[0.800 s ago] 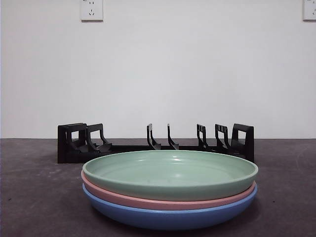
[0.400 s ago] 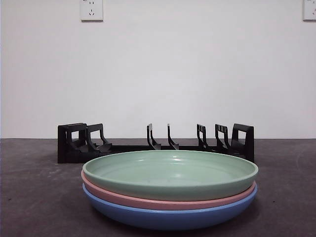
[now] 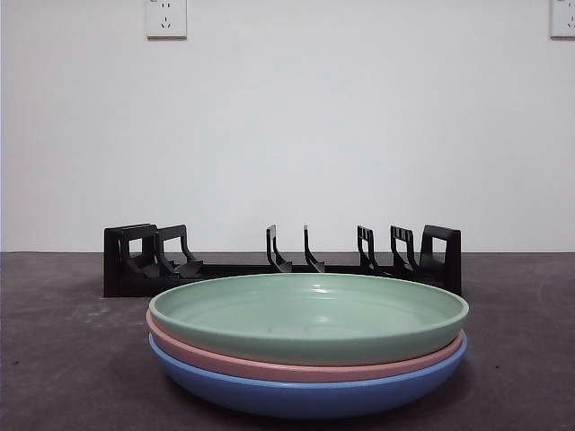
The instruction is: Place the plate
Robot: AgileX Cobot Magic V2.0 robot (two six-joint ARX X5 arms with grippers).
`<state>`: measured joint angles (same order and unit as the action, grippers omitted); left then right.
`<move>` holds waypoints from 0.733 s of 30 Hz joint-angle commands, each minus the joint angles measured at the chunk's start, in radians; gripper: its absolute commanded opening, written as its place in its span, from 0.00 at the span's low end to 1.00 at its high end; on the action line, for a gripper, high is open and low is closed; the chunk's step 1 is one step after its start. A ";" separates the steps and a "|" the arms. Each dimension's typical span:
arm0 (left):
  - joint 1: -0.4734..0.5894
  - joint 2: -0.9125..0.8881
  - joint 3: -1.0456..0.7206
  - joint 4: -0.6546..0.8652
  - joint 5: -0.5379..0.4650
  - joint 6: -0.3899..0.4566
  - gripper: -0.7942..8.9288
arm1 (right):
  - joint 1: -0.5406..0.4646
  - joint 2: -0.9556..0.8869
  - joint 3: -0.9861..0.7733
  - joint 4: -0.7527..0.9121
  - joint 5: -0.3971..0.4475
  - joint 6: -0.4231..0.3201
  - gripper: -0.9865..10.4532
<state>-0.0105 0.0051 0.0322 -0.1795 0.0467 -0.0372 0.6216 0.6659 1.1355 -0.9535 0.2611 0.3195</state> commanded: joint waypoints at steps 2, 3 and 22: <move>0.001 -0.002 -0.019 -0.006 -0.003 0.006 0.11 | -0.176 -0.057 -0.156 0.153 -0.024 -0.032 0.10; 0.001 -0.002 -0.019 -0.007 -0.003 0.006 0.11 | -0.224 -0.086 -0.211 0.208 -0.039 -0.069 0.10; 0.001 -0.002 -0.019 -0.007 -0.003 0.006 0.11 | -0.634 -0.585 -1.076 0.796 -0.291 -0.301 0.10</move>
<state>-0.0105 0.0051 0.0322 -0.1795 0.0467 -0.0372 -0.0124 0.0860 0.0624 -0.1787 -0.0273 0.0216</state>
